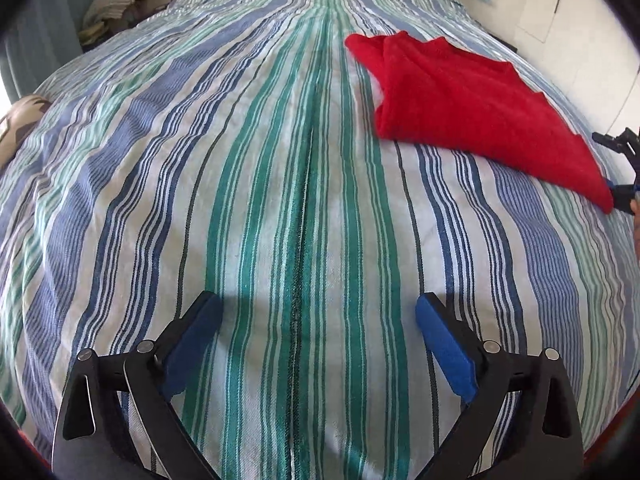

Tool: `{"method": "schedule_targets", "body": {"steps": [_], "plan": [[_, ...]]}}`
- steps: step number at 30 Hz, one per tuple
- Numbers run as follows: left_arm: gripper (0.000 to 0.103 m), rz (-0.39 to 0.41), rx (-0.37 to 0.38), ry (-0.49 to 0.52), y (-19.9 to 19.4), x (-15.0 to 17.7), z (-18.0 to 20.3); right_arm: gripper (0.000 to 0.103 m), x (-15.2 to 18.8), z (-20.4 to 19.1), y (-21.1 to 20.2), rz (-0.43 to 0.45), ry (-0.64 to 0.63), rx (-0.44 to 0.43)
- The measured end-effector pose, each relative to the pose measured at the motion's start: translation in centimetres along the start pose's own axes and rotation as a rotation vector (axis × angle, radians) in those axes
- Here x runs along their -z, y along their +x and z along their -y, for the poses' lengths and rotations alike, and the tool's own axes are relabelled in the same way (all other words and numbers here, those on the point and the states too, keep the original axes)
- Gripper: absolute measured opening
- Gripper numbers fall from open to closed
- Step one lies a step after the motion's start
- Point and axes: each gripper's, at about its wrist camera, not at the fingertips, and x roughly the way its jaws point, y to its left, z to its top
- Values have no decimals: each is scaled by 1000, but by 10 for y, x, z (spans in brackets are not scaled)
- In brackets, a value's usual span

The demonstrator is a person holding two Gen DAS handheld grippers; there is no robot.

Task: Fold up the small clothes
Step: 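Grasp the edge of the folded sweater with the right gripper, then fold the held edge over the sweater with the right gripper and release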

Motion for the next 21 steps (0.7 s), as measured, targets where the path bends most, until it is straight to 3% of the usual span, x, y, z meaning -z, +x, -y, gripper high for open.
{"method": "schedule_targets", "body": {"steps": [1, 3, 4, 5, 6, 8, 12, 15, 18, 21], "plan": [[100, 1, 5, -12, 1, 0, -1, 74, -1, 0, 9, -27, 6, 18], [100, 3, 7, -19, 2, -1, -1, 54, -3, -3, 22, -69, 3, 81], [100, 5, 7, -17, 2, -1, 0, 15, -5, -11, 25, -77, -20, 120], [100, 6, 7, -15, 3, 1, 0, 9, -6, -21, 24, -64, -50, 175], [100, 4, 7, -14, 2, 2, -1, 9, -8, -35, 20, -29, -80, 204], [100, -2, 11, -16, 2, 0, -2, 9, -10, -76, 10, 15, -141, 170], [101, -16, 26, -40, 5, -6, -5, 9, -6, -186, 21, -7, -328, 123], [101, -23, 34, -44, 6, -9, -7, 9, 14, -260, 56, -64, -448, 99], [101, -16, 30, -23, 6, -7, -6, 10, 50, -315, 107, -102, -605, 145], [101, -10, 9, 10, 5, -3, -3, 36, 89, -332, 160, -236, -659, 136]]}}
